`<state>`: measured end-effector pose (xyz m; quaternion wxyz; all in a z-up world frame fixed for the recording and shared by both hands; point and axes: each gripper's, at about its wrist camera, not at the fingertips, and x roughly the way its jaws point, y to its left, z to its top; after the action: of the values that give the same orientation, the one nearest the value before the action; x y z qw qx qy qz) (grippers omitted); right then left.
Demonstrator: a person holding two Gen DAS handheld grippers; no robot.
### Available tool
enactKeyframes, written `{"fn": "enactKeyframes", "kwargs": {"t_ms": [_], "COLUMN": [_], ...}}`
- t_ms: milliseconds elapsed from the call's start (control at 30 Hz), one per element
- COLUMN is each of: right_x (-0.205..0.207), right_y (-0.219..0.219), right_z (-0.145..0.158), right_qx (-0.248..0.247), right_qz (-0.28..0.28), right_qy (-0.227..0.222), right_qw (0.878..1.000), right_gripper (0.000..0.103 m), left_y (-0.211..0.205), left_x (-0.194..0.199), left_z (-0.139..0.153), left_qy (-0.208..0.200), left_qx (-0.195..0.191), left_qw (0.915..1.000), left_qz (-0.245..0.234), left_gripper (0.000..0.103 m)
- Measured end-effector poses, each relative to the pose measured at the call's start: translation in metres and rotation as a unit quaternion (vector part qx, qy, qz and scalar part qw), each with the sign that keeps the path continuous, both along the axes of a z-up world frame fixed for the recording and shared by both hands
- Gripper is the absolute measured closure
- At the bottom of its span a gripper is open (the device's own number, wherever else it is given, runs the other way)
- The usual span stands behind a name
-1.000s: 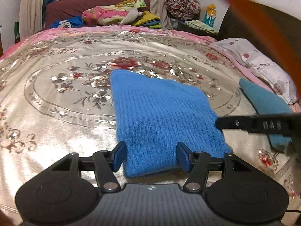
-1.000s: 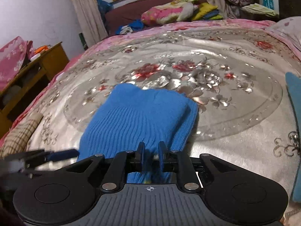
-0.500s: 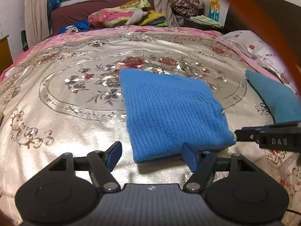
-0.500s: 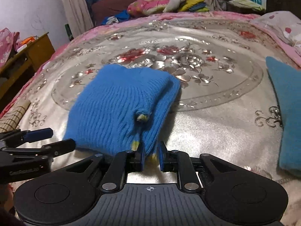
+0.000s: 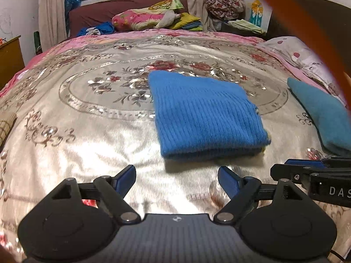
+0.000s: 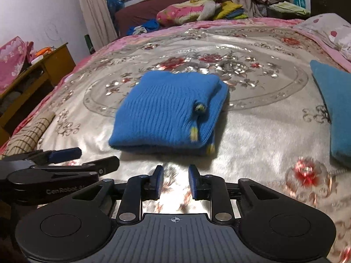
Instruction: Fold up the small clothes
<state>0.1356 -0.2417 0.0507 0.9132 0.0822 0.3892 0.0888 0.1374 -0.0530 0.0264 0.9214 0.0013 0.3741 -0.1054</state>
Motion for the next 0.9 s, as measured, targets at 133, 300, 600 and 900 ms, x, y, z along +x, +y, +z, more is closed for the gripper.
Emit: {"fn": "enactKeyframes", "kwargs": {"t_ms": [133,300,600,900], "right_x": [-0.016,-0.031,-0.051,-0.061], "right_y": [0.006,0.009,0.015,0.019], "right_z": [-0.005,-0.010,-0.014,-0.013], "right_qx": [0.005,0.009,0.026,0.033], "right_qz": [-0.005,-0.018,-0.020,-0.022], "right_qy": [0.001,0.003,0.007,0.006], "right_qw": [1.000,1.000,0.999,0.999], "right_gripper": [0.075,0.074,0.073,0.072], "left_y": [0.002,0.005,0.005,0.009], "left_x": [-0.015,-0.032,-0.052,-0.060], "left_z": [-0.004,-0.009,-0.010,-0.007], "left_qy": [0.000,0.003,-0.001,0.001], "left_qx": [0.004,-0.002,0.005,-0.003], "left_qw": [1.0000,1.0000,1.0000,1.0000], "left_qz": [0.001,0.002,0.000,0.005], "left_gripper": [0.012,0.010,0.009,0.009]}}
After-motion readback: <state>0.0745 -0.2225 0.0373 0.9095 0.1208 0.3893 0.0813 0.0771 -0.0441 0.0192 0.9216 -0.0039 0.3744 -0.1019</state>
